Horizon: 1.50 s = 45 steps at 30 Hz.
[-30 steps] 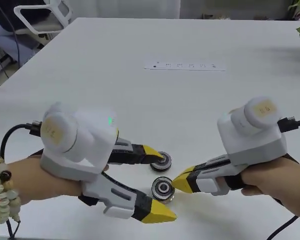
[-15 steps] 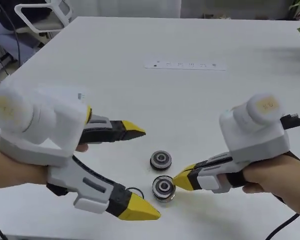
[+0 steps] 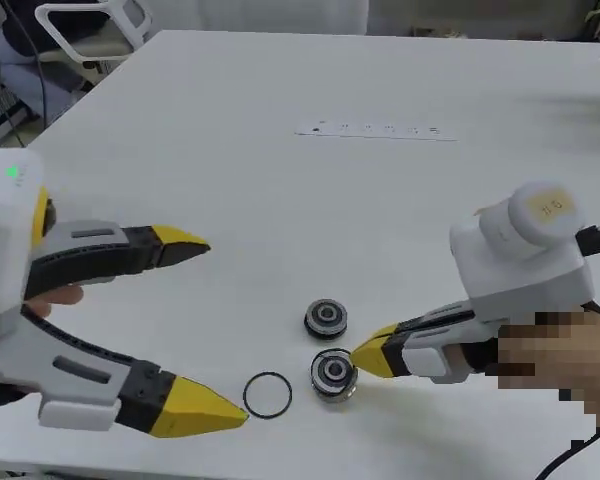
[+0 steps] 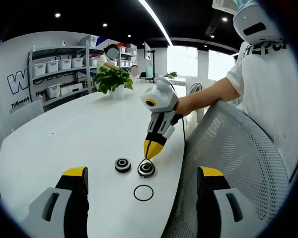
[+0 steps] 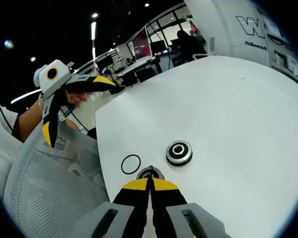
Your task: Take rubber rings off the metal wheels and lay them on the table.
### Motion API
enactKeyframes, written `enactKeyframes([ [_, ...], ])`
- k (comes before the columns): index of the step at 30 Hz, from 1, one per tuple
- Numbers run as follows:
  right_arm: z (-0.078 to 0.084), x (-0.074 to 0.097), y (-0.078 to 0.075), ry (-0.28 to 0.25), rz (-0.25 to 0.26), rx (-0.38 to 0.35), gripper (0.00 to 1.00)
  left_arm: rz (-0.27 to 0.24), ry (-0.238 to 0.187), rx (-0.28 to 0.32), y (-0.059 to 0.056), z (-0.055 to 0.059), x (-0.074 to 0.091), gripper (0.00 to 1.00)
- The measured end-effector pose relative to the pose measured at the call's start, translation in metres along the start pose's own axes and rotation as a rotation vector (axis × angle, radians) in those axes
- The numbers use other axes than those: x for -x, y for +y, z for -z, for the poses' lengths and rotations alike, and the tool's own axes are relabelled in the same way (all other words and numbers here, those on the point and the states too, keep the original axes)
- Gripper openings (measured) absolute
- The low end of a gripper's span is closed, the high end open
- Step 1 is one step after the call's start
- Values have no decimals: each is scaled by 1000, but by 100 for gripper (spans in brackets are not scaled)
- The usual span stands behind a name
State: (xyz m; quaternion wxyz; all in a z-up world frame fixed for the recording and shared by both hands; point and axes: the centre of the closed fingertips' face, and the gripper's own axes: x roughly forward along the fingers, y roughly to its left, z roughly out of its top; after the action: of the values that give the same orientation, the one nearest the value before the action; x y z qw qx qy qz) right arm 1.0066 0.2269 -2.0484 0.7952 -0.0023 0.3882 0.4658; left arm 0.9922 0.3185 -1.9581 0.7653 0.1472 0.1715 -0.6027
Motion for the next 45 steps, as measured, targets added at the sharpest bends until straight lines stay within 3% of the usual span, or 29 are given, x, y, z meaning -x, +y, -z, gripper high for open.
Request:
enactKeyframes([
  [15, -8, 6, 2, -25, 8, 18, 0, -149, -7, 73, 4, 23, 35, 92],
  [23, -18, 14, 0, -79, 17, -5, 0, -162, -6, 106, -2, 31, 33, 95],
  [28, -22, 16, -1, -98, 20, -19, 0, -144, 16, 131, -7, 39, 26, 99],
  [35, -27, 16, 3, -126, 4, -40, 0, -150, 35, 161, -4, 46, 26, 99],
  [45, -34, 15, 15, -147, -24, -34, 0, -180, -9, 206, 2, 43, 29, 99],
])
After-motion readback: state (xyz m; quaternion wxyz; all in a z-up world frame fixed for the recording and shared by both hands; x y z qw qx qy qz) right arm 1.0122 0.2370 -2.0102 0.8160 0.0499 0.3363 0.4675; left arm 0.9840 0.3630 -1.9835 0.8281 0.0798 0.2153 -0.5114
